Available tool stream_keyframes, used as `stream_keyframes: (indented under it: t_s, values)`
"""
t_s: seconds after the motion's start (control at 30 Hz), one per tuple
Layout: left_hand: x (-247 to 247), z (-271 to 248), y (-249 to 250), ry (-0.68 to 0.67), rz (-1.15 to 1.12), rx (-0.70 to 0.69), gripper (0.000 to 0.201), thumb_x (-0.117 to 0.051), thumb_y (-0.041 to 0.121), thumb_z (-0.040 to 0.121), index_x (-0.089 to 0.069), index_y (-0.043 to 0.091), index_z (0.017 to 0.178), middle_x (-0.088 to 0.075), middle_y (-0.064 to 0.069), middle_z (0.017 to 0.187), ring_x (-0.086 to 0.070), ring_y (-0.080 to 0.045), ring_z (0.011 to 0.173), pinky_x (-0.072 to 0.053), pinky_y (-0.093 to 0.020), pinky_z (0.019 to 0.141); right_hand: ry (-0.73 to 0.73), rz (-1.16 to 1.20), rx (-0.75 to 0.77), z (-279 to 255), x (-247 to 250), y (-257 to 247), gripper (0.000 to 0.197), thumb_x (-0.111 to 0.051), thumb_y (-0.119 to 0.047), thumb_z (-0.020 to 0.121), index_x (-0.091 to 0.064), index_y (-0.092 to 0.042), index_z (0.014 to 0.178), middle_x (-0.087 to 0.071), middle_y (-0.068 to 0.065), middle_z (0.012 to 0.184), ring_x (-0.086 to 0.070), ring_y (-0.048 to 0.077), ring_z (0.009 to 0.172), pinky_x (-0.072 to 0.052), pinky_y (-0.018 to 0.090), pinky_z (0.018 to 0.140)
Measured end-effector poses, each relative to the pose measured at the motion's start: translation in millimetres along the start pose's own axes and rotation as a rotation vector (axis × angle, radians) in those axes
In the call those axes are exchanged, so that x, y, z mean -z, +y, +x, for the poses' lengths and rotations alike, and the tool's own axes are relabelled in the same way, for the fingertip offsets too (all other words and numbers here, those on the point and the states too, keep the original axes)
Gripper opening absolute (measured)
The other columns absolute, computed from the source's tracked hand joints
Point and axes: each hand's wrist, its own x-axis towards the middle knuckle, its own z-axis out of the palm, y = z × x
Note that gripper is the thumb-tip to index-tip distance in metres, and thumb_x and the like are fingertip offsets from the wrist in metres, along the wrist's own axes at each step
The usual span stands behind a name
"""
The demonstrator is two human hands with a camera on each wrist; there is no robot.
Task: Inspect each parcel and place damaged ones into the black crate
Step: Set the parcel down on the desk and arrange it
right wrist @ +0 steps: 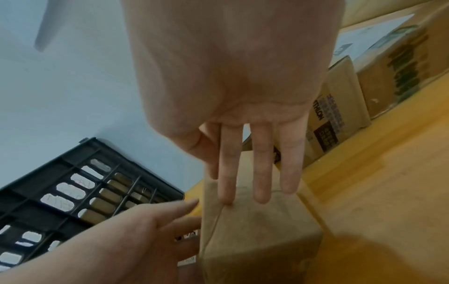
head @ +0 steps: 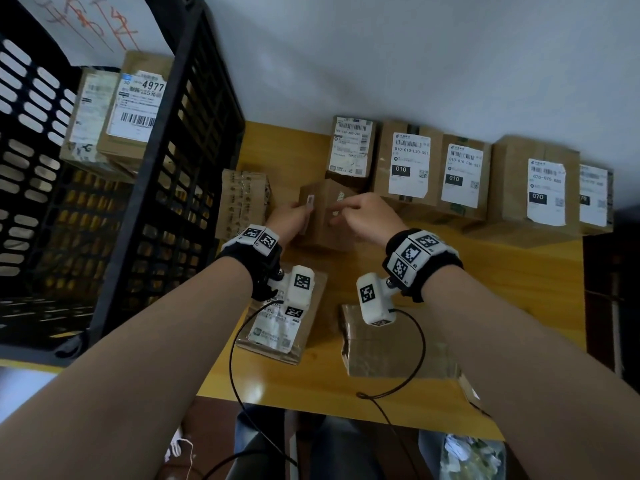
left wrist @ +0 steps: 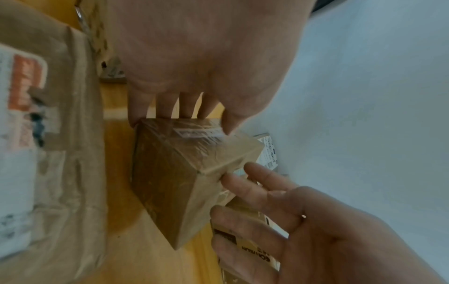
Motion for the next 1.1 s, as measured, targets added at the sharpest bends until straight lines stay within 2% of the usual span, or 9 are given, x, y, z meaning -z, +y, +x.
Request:
stream_keyframes:
  t_s: [0.07, 0.17, 0.23, 0.37, 0.5, 0.67, 0.87, 0.97, 1.1]
  values:
    - [1.7, 0.9, -1.9, 0.0, 0.005, 0.02, 0.052, -0.062, 0.042, 0.102, -0.056, 0.011, 0.143, -0.064, -0.007, 0.127, -0.059, -0.026, 0.108, -0.049, -0.039, 0.097, -0.029, -0.028, 0.022, -1.3, 1.3, -1.1, 0.041, -0.043, -0.011, 0.101, -0.07, -0.022, 0.131, -0.076, -0.007, 0.116, -0.058, 0.008, 0.112, -0.051, 0.037, 0.103]
    - [4.0, 5.1, -9.0, 0.034, 0.001, 0.008, 0.072, -0.076, 0.04, 0.092, -0.046, 0.01, 0.152, -0.061, -0.007, 0.138, -0.058, -0.028, 0.122, -0.049, -0.045, 0.106, 0.018, -0.103, 0.05, -1.3, 4.4, 1.1, 0.041, -0.044, -0.008, 0.1, -0.073, -0.02, 0.127, -0.07, 0.001, 0.133, -0.063, 0.013, 0.11, -0.05, 0.029, 0.095]
    - [4.4, 5.7, -11.6, 0.054, -0.007, -0.006, 0.073, -0.079, 0.043, 0.089, -0.051, 0.011, 0.149, -0.063, -0.008, 0.138, -0.06, -0.027, 0.121, -0.051, -0.044, 0.104, 0.006, -0.169, 0.062, -1.6, 4.8, 2.5, 0.045, -0.043, -0.005, 0.099, -0.073, -0.021, 0.128, -0.064, 0.002, 0.142, -0.056, 0.018, 0.131, -0.044, 0.032, 0.109]
    - [4.0, 3.6, -11.7, 0.043, -0.045, -0.009, 0.064, -0.08, 0.047, 0.087, -0.062, 0.011, 0.137, -0.069, -0.004, 0.118, -0.065, -0.024, 0.111, -0.054, -0.037, 0.093, 0.023, -0.14, 0.06, -0.8, 2.8, 4.1, 0.048, -0.042, -0.001, 0.096, -0.076, -0.023, 0.123, -0.066, 0.001, 0.139, -0.052, 0.018, 0.137, -0.04, 0.036, 0.116]
    - [3.3, 5.1, -10.4, 0.115, -0.1, 0.012, 0.079, -0.081, 0.042, 0.086, -0.048, 0.01, 0.15, -0.06, -0.005, 0.136, -0.059, -0.027, 0.122, -0.052, -0.046, 0.105, 0.223, -0.072, 0.037, -0.7, 6.4, 7.5, 0.042, -0.044, -0.005, 0.099, -0.077, -0.019, 0.12, -0.07, 0.002, 0.133, -0.058, 0.02, 0.13, -0.045, 0.035, 0.111]
    - [1.7, 9.4, -11.9, 0.099, -0.144, 0.002, 0.043, -0.071, 0.024, 0.098, -0.064, 0.011, 0.138, -0.069, -0.013, 0.13, -0.066, -0.03, 0.116, -0.056, -0.048, 0.102, 0.022, -0.244, 0.049, -2.5, -1.0, 7.0, 0.048, -0.042, -0.006, 0.101, -0.065, -0.026, 0.138, -0.057, 0.003, 0.151, -0.059, 0.022, 0.13, -0.047, 0.031, 0.105]
    - [0.3, 13.4, -15.5, 0.071, -0.11, 0.023, 0.04, -0.071, 0.01, 0.096, -0.065, 0.011, 0.136, -0.071, -0.012, 0.126, -0.068, -0.029, 0.112, -0.058, -0.043, 0.096, -0.164, -0.563, 0.044, -0.6, -5.8, 4.8, 0.046, -0.043, -0.015, 0.102, -0.063, -0.031, 0.14, -0.055, 0.005, 0.151, -0.051, 0.031, 0.137, -0.04, 0.041, 0.117]
    - [0.7, 13.7, -14.0, 0.057, -0.119, 0.03, 0.039, -0.069, 0.008, 0.098, -0.064, 0.011, 0.137, -0.07, -0.013, 0.125, -0.068, -0.028, 0.109, -0.058, -0.039, 0.088, -0.221, -0.739, 0.065, 2.6, -9.5, -0.6, 0.043, -0.042, -0.022, 0.101, -0.063, -0.032, 0.138, -0.058, 0.002, 0.144, -0.053, 0.032, 0.13, -0.044, 0.042, 0.111]
    - [-0.5, 15.2, -15.3, 0.062, -0.106, 0.024, 0.038, -0.067, 0.009, 0.099, -0.063, 0.011, 0.137, -0.069, -0.014, 0.129, -0.067, -0.029, 0.112, -0.058, -0.04, 0.09, -0.254, -0.822, 0.049, 5.9, -11.5, -6.8, 0.042, -0.042, -0.032, 0.097, -0.062, -0.034, 0.135, -0.059, 0.002, 0.138, -0.054, 0.032, 0.124, -0.047, 0.045, 0.106]
